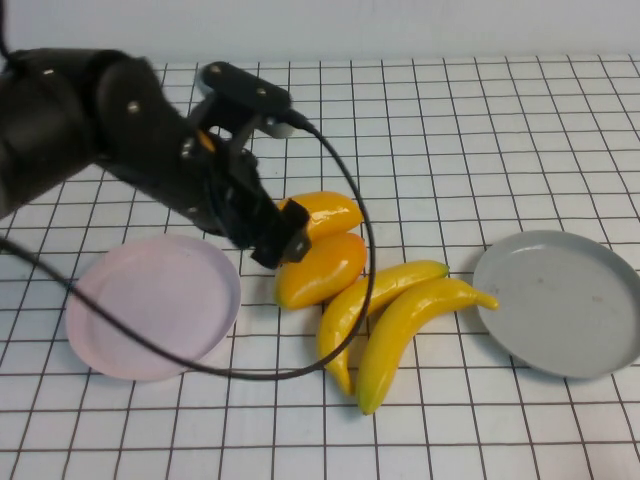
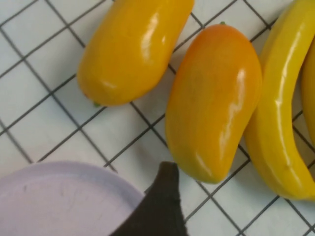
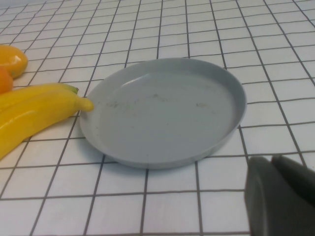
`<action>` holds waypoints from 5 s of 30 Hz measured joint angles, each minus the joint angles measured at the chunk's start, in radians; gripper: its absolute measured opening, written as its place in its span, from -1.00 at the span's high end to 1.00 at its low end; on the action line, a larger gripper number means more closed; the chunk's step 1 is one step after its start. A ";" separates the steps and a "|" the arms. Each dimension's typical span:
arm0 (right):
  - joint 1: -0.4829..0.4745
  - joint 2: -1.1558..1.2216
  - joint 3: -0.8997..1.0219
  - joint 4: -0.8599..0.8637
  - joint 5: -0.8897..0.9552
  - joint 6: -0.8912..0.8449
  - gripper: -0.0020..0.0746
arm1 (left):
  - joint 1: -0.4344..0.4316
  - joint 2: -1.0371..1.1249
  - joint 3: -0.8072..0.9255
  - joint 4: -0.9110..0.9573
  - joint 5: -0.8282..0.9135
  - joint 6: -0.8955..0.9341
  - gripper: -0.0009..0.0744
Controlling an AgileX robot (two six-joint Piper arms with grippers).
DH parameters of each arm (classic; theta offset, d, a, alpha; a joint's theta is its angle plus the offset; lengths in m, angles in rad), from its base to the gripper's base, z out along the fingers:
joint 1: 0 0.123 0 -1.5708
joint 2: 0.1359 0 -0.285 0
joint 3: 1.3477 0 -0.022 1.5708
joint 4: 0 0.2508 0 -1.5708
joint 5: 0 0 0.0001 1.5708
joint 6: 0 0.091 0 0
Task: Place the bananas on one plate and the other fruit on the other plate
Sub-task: Put one type of fruit in the left plate
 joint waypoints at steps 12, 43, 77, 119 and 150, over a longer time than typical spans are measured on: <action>0.000 0.000 0.000 0.000 0.000 0.000 0.99 | -0.090 0.429 -0.403 0.113 0.199 0.018 -0.80; 0.000 0.000 0.000 0.000 0.000 0.000 0.99 | -0.099 0.390 -0.498 0.221 0.278 -0.041 -0.44; 0.000 0.000 0.000 0.000 0.000 0.000 0.99 | 0.236 0.134 0.099 0.296 0.103 -0.341 -0.44; 0.000 0.000 0.000 0.000 0.000 0.000 0.99 | -0.001 0.433 -0.535 0.120 0.346 0.297 -0.80; 0.000 0.000 0.000 0.000 0.000 0.000 0.99 | -0.009 0.629 -0.567 0.108 0.094 0.482 -0.77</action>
